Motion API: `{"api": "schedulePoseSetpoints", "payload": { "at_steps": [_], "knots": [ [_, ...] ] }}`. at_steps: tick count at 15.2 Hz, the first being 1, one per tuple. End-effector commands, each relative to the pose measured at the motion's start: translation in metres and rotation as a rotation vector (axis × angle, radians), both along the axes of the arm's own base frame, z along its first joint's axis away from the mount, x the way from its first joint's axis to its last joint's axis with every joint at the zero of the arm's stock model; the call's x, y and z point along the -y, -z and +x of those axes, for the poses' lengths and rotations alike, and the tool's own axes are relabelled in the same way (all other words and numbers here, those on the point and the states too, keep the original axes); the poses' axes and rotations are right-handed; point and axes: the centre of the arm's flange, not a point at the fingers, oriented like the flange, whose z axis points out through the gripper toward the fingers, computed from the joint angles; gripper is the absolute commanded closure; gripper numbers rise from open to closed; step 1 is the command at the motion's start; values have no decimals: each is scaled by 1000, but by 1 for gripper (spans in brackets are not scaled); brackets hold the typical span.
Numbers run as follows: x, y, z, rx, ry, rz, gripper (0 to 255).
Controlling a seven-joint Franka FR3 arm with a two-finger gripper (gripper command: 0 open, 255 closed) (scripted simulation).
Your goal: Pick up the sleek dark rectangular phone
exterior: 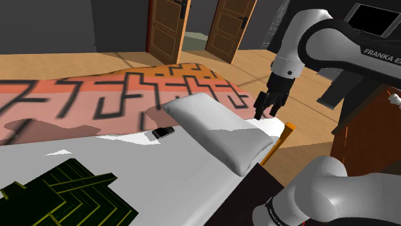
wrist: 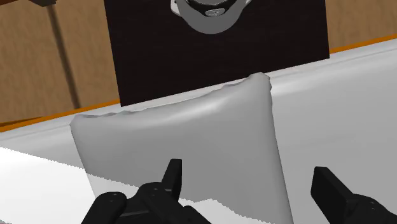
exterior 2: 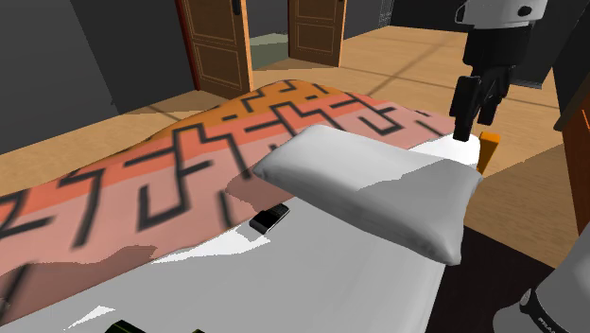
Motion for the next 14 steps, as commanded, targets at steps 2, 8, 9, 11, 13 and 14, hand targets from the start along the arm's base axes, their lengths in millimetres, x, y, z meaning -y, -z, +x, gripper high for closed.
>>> {"api": "schedulePoseSetpoints", "payload": {
  "at_steps": [2, 8, 9, 11, 13, 14],
  "knots": [
    [-10, 7, 4, 3, 31, -5, 0],
    [-68, 48, 36, 18, 215, -33, 0],
    [-77, 55, 42, 20, 245, -37, 0],
    [-94, 69, 56, 25, 307, -47, 0],
    [-110, 84, 70, 31, 368, -56, 0],
    [-118, 91, 78, 33, 399, -60, 0]
  ]
}}
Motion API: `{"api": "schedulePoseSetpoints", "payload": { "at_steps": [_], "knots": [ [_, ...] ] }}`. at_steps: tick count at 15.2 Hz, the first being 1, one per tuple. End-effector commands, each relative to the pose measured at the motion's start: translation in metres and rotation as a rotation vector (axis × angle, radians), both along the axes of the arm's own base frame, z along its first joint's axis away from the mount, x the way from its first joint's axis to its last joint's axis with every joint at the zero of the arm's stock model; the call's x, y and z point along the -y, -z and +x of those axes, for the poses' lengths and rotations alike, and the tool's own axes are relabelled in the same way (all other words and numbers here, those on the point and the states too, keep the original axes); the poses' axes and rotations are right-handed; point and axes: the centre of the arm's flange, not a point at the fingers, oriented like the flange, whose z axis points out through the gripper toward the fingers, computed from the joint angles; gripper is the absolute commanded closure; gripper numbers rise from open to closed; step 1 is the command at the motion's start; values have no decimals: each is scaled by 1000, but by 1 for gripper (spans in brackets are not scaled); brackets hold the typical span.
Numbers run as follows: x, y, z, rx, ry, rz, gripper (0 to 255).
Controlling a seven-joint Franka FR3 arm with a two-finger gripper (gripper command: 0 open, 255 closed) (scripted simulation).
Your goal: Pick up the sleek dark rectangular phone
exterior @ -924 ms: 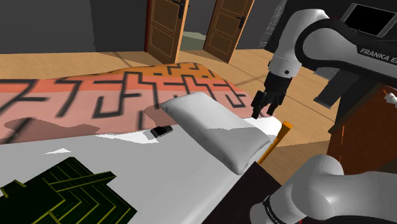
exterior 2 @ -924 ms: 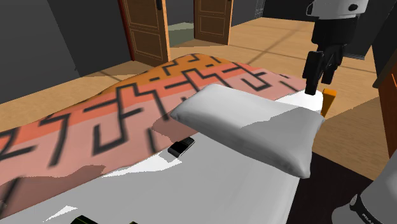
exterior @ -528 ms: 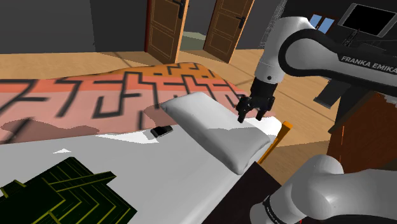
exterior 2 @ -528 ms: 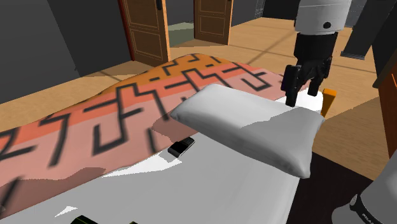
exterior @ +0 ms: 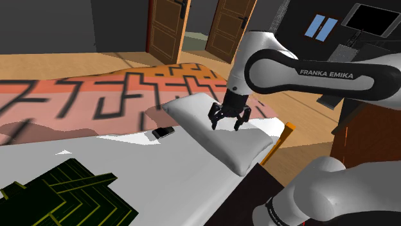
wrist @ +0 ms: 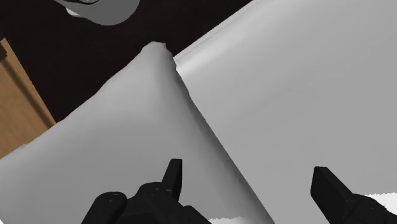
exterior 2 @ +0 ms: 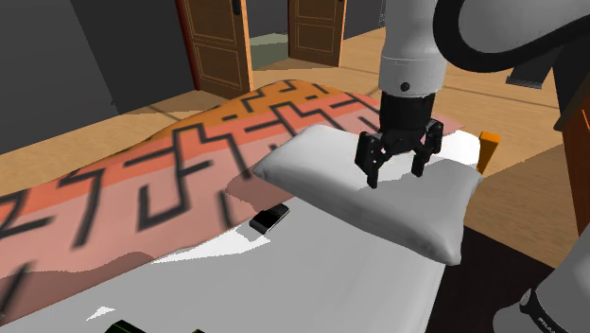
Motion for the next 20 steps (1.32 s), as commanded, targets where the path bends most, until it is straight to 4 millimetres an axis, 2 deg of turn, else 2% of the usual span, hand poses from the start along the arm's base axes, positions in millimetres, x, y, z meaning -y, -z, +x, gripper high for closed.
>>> {"api": "schedulePoseSetpoints", "payload": {
  "at_steps": [1, 11, 20],
  "knots": [
    [-15, 16, 18, 6, 67, -8, 0],
    [-72, 87, 110, 32, 373, -55, 0],
    [-95, 151, 204, 55, 649, -97, 0]
  ]
}}
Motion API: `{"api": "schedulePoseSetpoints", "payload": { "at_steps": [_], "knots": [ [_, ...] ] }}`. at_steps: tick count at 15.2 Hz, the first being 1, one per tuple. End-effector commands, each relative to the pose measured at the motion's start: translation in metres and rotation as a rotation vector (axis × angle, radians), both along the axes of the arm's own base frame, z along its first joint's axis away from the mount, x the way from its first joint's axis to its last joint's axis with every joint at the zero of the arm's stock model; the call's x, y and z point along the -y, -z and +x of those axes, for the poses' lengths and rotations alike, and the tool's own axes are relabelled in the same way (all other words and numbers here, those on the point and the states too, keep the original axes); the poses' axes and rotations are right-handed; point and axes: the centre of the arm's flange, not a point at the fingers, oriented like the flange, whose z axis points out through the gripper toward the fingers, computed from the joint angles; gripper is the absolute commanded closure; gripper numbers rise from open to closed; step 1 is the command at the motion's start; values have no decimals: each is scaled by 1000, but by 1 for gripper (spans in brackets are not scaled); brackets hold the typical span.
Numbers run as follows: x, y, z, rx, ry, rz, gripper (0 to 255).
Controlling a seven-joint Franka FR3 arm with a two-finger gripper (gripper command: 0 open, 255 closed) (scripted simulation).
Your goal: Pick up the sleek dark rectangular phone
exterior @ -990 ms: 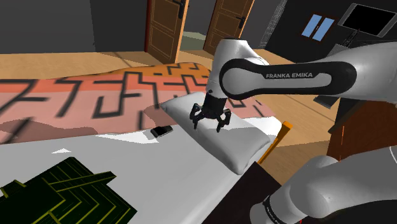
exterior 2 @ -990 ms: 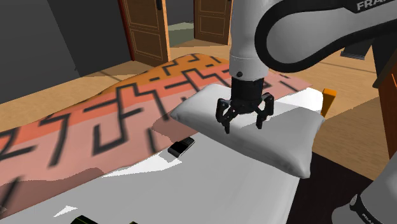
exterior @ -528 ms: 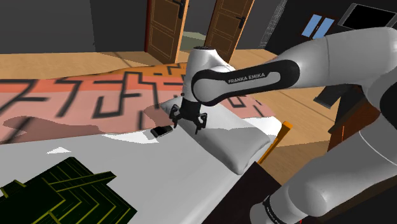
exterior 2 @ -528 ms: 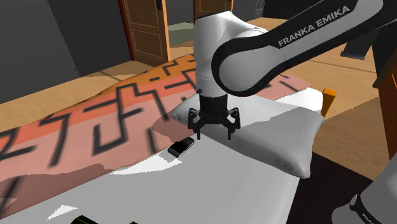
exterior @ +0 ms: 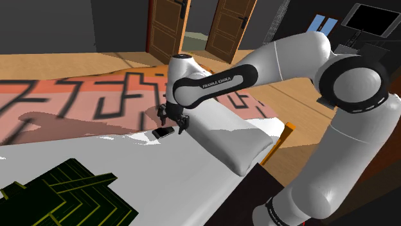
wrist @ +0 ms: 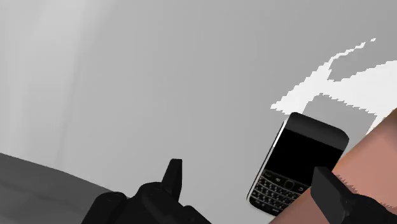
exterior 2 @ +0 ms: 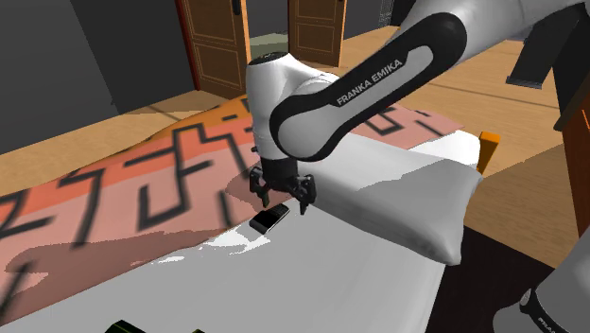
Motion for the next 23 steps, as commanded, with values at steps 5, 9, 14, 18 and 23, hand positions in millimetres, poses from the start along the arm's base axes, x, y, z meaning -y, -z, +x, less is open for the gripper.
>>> {"api": "schedulePoseSetpoints", "payload": {
  "at_steps": [5, 9, 14, 18, 23],
  "knots": [
    [-4, 37, 61, 14, 175, -27, 0],
    [-4, 58, 61, 14, 175, -27, 0],
    [-4, 77, 61, 14, 175, -27, 0],
    [-4, 77, 60, 14, 175, -27, 255],
    [-4, 77, 60, 14, 175, -27, 255]
  ]
}}
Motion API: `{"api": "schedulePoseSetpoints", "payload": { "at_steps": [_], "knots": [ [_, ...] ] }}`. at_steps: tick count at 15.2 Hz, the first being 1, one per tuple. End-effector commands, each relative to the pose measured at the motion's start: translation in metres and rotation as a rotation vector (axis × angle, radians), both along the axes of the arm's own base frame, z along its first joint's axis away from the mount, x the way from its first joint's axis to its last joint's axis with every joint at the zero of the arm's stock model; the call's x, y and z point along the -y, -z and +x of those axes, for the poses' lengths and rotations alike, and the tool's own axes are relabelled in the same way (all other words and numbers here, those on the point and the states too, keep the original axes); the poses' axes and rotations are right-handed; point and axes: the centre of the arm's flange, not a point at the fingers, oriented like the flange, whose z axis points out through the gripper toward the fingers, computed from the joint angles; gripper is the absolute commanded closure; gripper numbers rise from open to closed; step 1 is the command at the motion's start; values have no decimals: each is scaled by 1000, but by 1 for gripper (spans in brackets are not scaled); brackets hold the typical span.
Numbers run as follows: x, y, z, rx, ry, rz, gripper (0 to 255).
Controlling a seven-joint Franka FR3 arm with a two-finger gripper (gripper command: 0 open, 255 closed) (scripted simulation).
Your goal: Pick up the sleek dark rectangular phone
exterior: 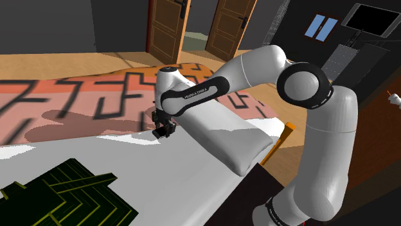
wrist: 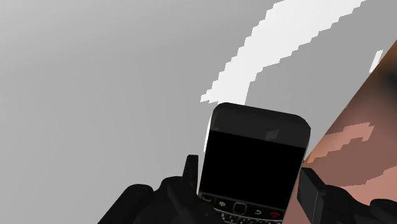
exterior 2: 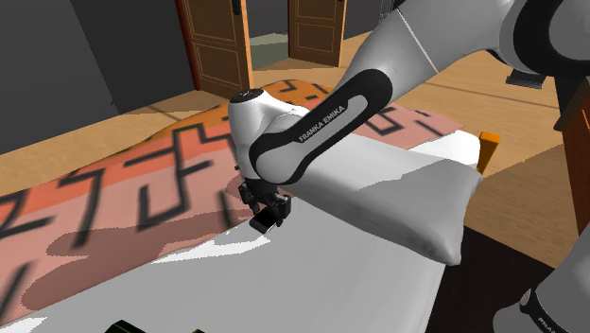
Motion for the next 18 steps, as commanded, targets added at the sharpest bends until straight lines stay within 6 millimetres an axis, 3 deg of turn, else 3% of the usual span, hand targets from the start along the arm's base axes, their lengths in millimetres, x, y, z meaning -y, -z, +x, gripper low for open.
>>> {"api": "schedulePoseSetpoints", "payload": {
  "at_steps": [1, 16, 18],
  "knots": [
    [1, 1, 0, -1, 0, 0, 255],
    [1, -78, 0, -1, 0, 0, 255],
    [1, -79, 0, -1, 0, 0, 255]
  ]
}}
